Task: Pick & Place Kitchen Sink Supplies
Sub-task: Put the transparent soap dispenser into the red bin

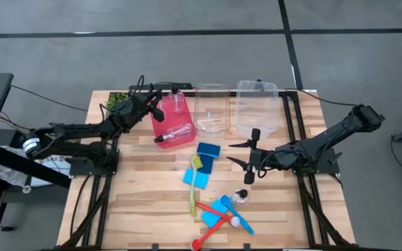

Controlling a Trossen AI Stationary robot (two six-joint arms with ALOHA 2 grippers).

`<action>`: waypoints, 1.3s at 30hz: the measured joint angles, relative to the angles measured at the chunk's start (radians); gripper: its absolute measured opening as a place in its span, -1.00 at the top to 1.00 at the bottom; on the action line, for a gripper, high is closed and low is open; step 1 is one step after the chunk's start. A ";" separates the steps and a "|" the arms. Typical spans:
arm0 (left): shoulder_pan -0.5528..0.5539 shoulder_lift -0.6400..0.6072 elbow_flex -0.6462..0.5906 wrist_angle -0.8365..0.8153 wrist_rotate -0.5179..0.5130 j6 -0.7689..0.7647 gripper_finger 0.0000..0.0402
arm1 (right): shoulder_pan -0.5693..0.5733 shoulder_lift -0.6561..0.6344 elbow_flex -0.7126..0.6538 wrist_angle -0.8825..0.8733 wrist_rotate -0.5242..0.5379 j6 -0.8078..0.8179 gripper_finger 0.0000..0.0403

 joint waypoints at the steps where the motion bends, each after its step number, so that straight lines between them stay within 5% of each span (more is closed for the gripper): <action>1: 0.003 0.006 0.000 0.005 0.000 -0.005 0.60 | 0.000 0.000 0.000 0.000 0.000 0.000 0.10; 13: 0.024 0.094 0.001 0.034 0.000 -0.073 0.51 | 0.000 0.000 0.000 0.000 0.000 0.000 0.10; 22: 0.023 0.096 0.002 0.031 0.000 -0.073 0.19 | 0.001 0.000 0.000 0.000 -0.001 0.001 0.07; 30: 0.006 0.096 0.002 0.029 0.000 -0.071 -0.13 | 0.002 0.000 0.000 -0.001 0.000 0.043 -0.18; 39: -0.026 0.055 -0.002 -0.004 0.000 -0.052 -0.28 | 0.002 0.000 0.000 0.000 0.000 0.027 -0.27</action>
